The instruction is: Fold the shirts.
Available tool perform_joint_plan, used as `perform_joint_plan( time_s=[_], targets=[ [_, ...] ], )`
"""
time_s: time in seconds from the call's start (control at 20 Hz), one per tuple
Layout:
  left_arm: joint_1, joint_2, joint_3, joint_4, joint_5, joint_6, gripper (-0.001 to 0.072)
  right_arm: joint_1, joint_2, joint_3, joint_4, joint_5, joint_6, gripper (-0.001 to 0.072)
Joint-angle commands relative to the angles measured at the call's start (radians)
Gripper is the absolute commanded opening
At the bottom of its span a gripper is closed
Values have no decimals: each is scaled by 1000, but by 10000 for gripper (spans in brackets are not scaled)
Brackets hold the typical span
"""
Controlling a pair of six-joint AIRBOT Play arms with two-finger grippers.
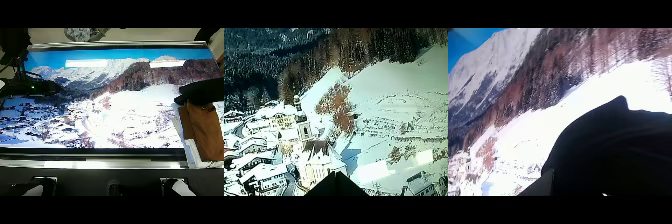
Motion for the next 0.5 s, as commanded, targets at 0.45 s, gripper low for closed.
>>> perform_joint_plan(
  time_s=[0.45],
  targets=[
    [1, 0, -1, 0, 5, 23, 27, -338, 73, -48, -339, 347, -53, 48]
  ],
)
